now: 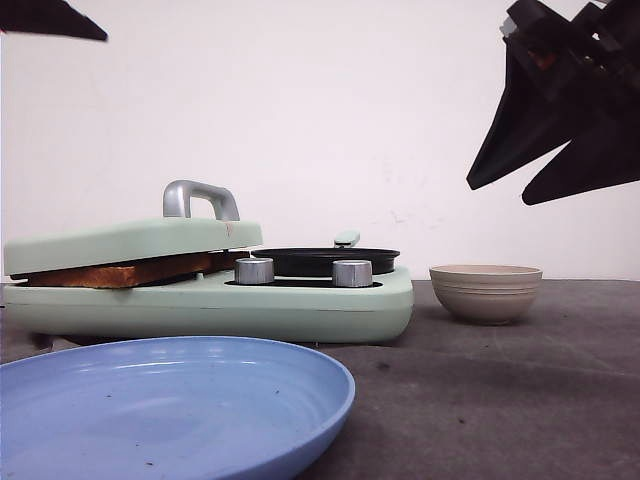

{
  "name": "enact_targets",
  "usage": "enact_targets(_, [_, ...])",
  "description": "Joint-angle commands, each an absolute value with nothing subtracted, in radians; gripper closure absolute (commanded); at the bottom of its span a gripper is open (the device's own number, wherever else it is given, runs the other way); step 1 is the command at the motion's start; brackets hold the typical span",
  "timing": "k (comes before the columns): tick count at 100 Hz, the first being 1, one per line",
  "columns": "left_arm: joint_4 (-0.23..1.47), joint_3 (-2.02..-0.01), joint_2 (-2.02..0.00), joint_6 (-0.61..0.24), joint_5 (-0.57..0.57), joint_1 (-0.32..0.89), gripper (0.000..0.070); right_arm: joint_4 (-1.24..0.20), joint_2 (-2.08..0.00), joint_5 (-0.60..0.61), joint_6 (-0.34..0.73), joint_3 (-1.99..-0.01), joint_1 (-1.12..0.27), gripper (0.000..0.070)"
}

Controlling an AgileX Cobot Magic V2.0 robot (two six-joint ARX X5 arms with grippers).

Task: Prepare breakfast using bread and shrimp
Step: 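Release the lid handle and raise the left gripper away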

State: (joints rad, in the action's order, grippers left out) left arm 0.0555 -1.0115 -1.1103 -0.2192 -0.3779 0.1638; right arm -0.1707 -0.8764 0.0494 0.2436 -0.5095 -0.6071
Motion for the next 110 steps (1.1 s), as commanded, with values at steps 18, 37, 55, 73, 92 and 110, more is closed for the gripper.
enact_targets(18, [0.229,-1.029,-1.020,-0.051,-0.332,0.164,0.0199,-0.158,-0.881,0.045,0.255,-0.510,-0.614,0.0360])
enact_targets(37, [0.351,-1.027,-0.959,-0.043,-0.333,0.164,0.0237,-0.156,-0.881,0.041,0.255,-0.510,-0.613,0.0360])
enact_targets(55, [0.427,-1.024,-0.896,-0.007,-0.340,0.164,0.0318,-0.113,-0.880,0.022,0.254,-0.511,-0.612,0.0359])
enact_targets(73, [0.480,-1.023,-0.826,0.020,-0.339,0.164,0.0318,-0.105,-0.879,0.025,0.256,-0.538,-0.612,0.0359])
enact_targets(92, [0.504,-0.996,-0.751,0.051,-0.341,0.164,0.0317,-0.133,-0.879,0.021,0.279,-0.594,-0.587,0.0359])
enact_targets(110, [0.503,-0.910,-0.657,0.044,-0.341,0.164,0.0317,-0.251,-0.884,0.026,0.288,-0.693,-0.511,0.0359])
